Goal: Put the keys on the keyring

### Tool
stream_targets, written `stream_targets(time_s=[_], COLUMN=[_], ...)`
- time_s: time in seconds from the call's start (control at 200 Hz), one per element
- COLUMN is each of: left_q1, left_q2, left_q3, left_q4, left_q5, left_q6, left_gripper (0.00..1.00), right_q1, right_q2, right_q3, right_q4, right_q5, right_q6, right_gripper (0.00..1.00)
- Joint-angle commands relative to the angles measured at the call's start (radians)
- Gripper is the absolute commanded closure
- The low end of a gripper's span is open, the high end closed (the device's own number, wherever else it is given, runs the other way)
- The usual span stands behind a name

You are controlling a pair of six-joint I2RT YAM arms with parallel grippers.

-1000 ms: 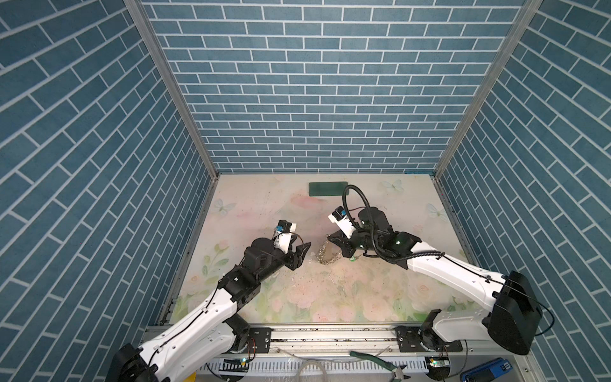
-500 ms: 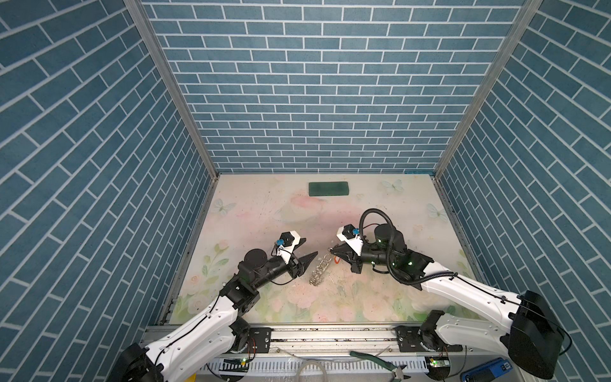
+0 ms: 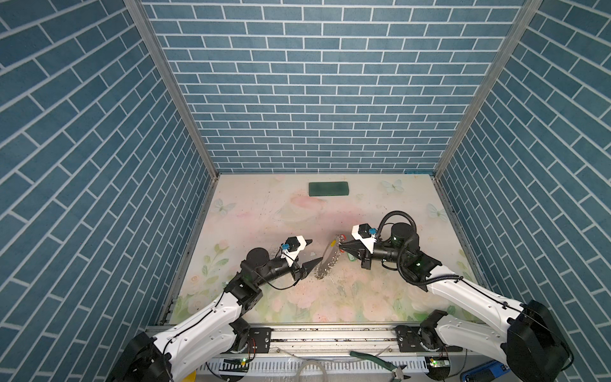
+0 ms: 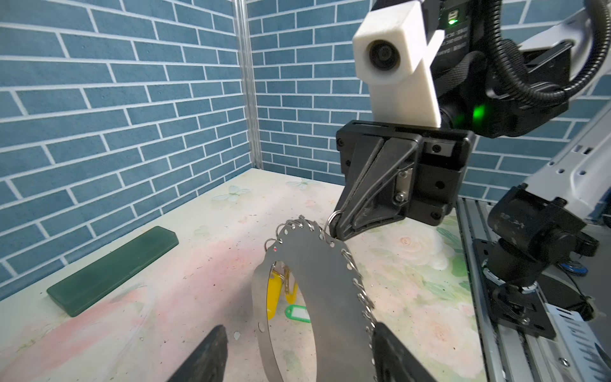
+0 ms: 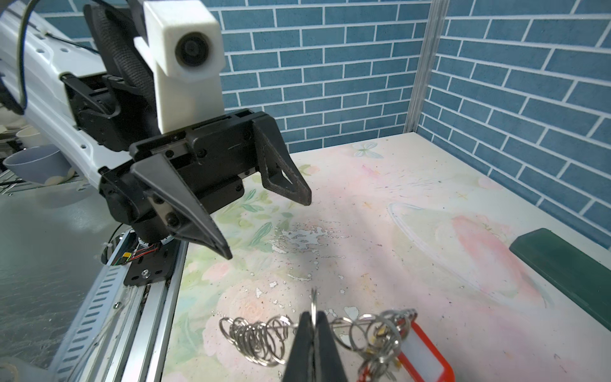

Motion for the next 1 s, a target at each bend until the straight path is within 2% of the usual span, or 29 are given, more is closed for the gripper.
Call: stream_targets(time_s=[0.0, 0.185, 0.405, 0.61, 0.995], left_q1=[0.004, 0.004, 0.004, 0.004, 0.004], left_q2=[0.030, 0.051, 0.063, 0.102, 0.178], left_q3=[0.026, 0.030, 0.021, 0.028, 0.058], left_q4=[0.044, 0.079, 0.122, 0.181, 0.222], left_q5=[0.100, 0.150, 0.211, 0.274, 0.335], left_q6=[0.011, 0.010, -0.004, -0.034, -0.060], left_gripper=[0.40, 0.54, 0.62, 0.70, 0.79], right_q1=[-0.003, -0.002, 0.001, 0.018, 0.046], right_q2=[0.012, 0.065, 0.113, 0.148, 0.177], right_q3=[-0.010, -0.016, -0.009, 0.005, 0.018], right_q4=[0.136, 0.223, 0.257, 0.263, 0.277], right_q5=[-0.119, -0.209, -0.314, -0.328, -0.332], right_q6=[-0.045, -0.018, -0.011, -0.011, -0.007], right_gripper=[1.00, 1.00, 1.00, 1.00, 1.00])
